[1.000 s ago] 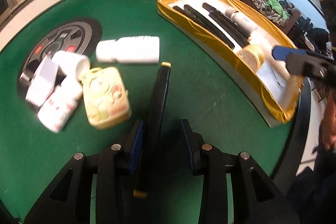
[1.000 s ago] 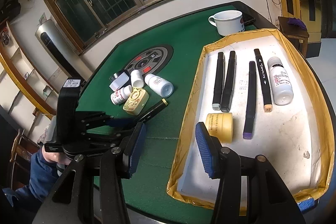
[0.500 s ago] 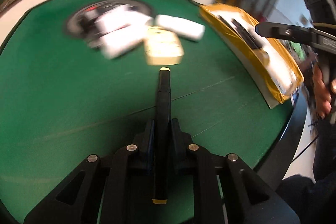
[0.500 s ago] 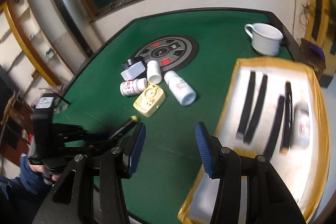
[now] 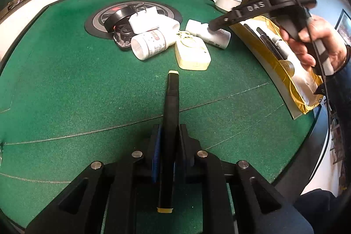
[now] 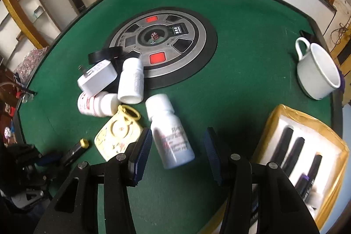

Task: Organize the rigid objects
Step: 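Grasp another white pill bottle with the right gripper while the left gripper holds its marker, then carry the marker and bottle over the tray and lower them with both grippers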

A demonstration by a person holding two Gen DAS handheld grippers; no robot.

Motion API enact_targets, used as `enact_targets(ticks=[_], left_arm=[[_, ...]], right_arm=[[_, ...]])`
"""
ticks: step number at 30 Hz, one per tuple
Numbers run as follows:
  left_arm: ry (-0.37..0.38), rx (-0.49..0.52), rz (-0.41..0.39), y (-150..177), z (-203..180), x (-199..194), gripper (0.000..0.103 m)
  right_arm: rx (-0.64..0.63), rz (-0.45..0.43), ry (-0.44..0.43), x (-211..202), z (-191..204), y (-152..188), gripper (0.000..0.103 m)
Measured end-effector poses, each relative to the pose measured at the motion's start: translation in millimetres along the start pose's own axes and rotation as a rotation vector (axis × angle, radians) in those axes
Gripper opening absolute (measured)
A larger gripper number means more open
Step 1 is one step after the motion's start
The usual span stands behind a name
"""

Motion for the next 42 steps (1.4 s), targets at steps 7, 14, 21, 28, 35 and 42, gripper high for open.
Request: enact_targets(ticks=[7,14,21,28,35,42], left_arm=[[-0.017,0.01,0.004,-6.6,-0.8,6.8,0.014],[-0.017,-0.01,-0.016,-12.7,2.4,10.0,0.013],[-0.004,-0.046,-0.015,-14.8,3.8,11.6,0.013],[-0.059,0.01,-0.004,-14.6,-2.7,12.8,0.013],[-0.08,0.037,-0.002,-18.9,-3.9,17.2,0.013],[0.034,-0.062,-0.037,-18.9,-2.1,14.2,0.012]], right_arm=[[0.033,0.041,-0.024,18.7,5.7,6.3,0.034],[0.2,-0.038,-0.108,-17.1,6.3,39.3,0.032],[0.185,-0.091,-0.16,-41.3,47.3,95.0,0.031],[0.128,-0.061,-0.128,-21.5,64.2,108.9,0.031],[0.082,-0.051,-0.06,-13.4,66.3,104.4,0.031],[0.178,-0.11,-0.155,-21.2,63.7,106.4,0.03]])
Point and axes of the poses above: each gripper's, at about its wrist camera, not at the fingertips, and x roughly the way its jaws point, z to its left, y to its underside, the point moved 10 cm from there along x, roughly the way its jaws point, and after that the axes turned 4 degrees about x, right-handed, at the moved point
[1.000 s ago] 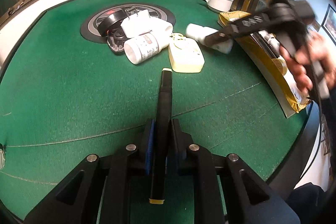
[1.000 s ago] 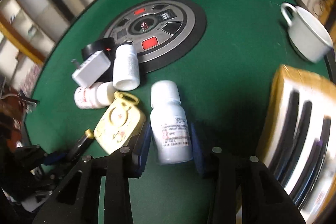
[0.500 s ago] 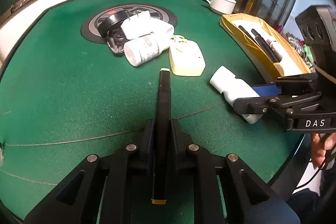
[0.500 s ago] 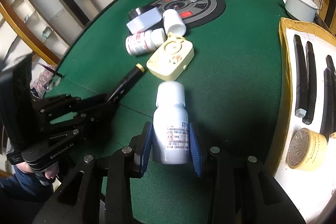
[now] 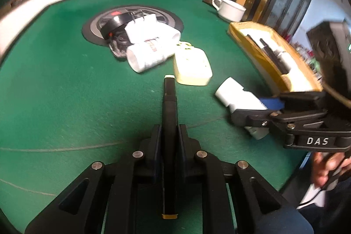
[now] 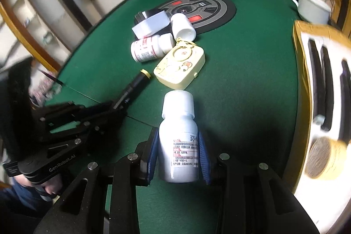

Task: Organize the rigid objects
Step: 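Carry the marker and bottle over the tray and lower them with both grippers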

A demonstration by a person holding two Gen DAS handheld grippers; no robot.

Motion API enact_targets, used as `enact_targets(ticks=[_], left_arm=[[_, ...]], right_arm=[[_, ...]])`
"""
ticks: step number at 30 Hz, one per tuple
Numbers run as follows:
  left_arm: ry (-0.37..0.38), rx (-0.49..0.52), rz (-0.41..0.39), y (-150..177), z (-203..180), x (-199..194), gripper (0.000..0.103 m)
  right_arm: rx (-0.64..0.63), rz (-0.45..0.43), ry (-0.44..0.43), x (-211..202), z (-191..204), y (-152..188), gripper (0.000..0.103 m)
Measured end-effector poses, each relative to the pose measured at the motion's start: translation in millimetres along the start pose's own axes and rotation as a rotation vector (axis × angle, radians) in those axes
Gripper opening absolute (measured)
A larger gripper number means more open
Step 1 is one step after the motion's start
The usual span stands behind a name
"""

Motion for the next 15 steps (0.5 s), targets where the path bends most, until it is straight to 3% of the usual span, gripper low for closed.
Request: enact_targets(ticks=[7,15], left_arm=[[0.053,-0.023,-0.022,-5.9,-11.4,-7.8,0.012],[0.112,-0.015,-0.044,-22.4,-37.3,-19.5,0.012]], right_arm=[[0.065,-0.039,-0.096,-8.7,4.1,11.9,0.03],[0.095,-0.111,-0.138,-29.7,3.5,6.4,0.03]])
Point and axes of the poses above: each gripper's, at about its wrist camera, not at the fingertips, and x roughly the way its jaws point, z to its left, y to its underside, the point moved 10 cm from there along x, roughly the way its jaws point, and after that the axes turned 4 degrees about x, right-handed, at the moved point
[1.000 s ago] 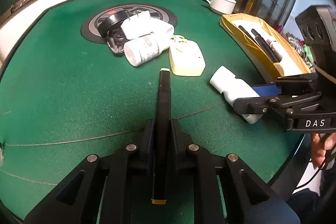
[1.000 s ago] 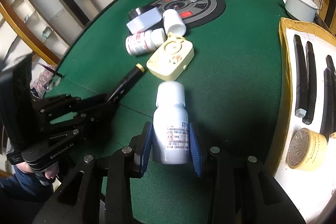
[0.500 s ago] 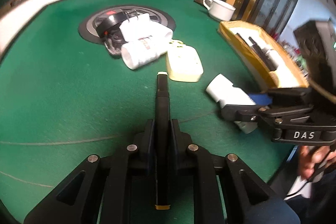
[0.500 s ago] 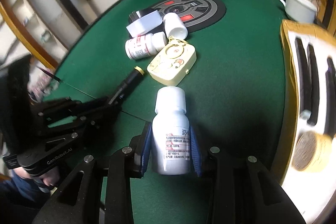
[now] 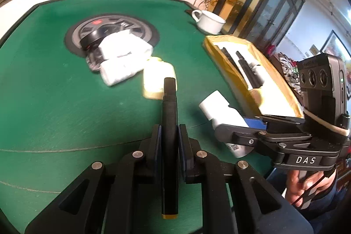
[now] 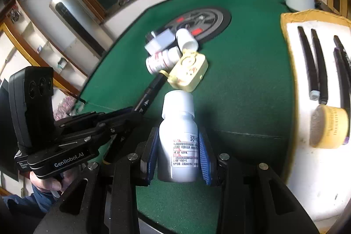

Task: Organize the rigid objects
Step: 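Carry the marker and bottle over the tray and lower them with both grippers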

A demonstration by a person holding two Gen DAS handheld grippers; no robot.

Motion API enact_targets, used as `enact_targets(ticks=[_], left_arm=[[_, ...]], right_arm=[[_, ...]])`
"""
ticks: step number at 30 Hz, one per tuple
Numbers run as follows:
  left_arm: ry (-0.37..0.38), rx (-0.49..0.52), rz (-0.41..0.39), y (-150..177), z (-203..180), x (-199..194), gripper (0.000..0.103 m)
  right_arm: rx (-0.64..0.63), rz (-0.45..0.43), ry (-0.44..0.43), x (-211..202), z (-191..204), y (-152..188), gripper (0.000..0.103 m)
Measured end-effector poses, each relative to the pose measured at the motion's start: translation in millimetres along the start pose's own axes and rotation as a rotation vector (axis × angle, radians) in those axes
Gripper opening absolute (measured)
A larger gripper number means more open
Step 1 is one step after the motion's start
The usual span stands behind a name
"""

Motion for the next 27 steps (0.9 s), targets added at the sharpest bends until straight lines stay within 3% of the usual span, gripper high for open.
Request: enact_targets(ticks=[8,18,24,27], left_arm=[[0.107,0.075,-0.028,-37.5,-68.1,4.7,0.012],[0.205,0.16,0.016,-71.8,-154.4,45.0,0.012],[0.219,0.157,0.061,-94.7,-181.8,81.6,0.012],[0.209,0.136,0.06,-105.1,-185.0,97.0,0.012]], right_arm=[[0.074,-0.132,0.003,-44.5,-29.8,-15.2,0.03],[0.23,-0.312,0.097,-122.7,-120.3,-21.4,0.031],[0.225,-0.332,0.207,-134.3,-146.2,-17.9,0.031],[0.232,-0.315,0.222,-131.2,-155.5,-16.5,0.031]])
Point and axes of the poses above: each gripper's, at about its wrist camera, not at the fingertips, and x roughly the way its jaws point, z to its left, y to its underside, the point moved 10 cm from there along x, roughly the way its jaws point, and after that the axes turned 4 degrees about x, right-handed, at the moved point
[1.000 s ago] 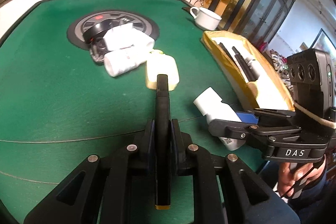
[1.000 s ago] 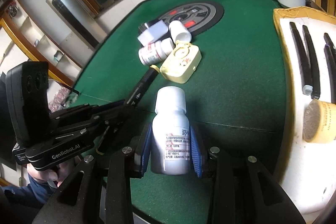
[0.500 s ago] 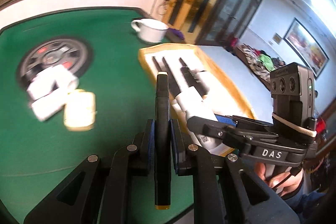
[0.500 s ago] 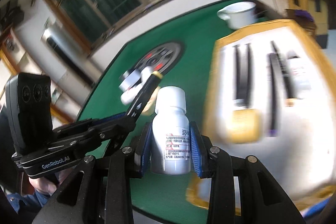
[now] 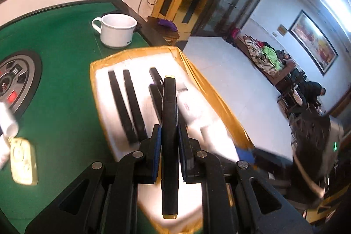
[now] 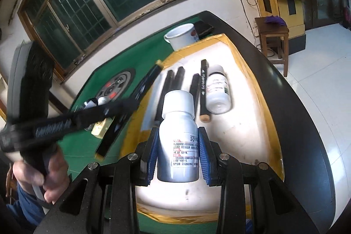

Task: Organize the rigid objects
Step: 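Carry the marker and bottle over the tray and lower them with both grippers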

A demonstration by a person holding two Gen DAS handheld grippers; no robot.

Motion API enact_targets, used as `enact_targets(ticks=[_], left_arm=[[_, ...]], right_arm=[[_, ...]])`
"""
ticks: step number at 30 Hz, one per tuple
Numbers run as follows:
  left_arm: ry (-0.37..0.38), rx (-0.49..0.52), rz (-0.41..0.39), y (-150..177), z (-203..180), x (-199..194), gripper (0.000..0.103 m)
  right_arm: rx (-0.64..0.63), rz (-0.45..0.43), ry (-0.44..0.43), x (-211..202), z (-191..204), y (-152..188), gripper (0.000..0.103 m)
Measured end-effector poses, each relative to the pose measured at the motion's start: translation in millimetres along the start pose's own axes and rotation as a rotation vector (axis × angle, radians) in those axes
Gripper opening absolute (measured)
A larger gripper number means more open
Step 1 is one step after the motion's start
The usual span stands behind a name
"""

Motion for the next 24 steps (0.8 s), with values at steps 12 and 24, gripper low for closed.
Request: enact_targets(ticks=[12,24], left_arm=[[0.024,-0.106,0.043,-5.1,16.8,51.0,0.012],[0.067,-0.12,0.039,1.0,22.3,51.2,0.012]], right_arm=[[-0.014,0.05,0.041,7.1,-11.0,9.1,0.031],[-0.025,0.098,0.094,19.7,-14.2,16.7,0.031]])
Point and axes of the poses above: each gripper's, at about its wrist camera, not at the fingertips, and x roughly the way its jaws point, z to its left, y to its underside, the point moved 10 cm from there along x, roughly the way its jaws point, and after that the axes turned 4 degrees about x, right-handed, at the moved point
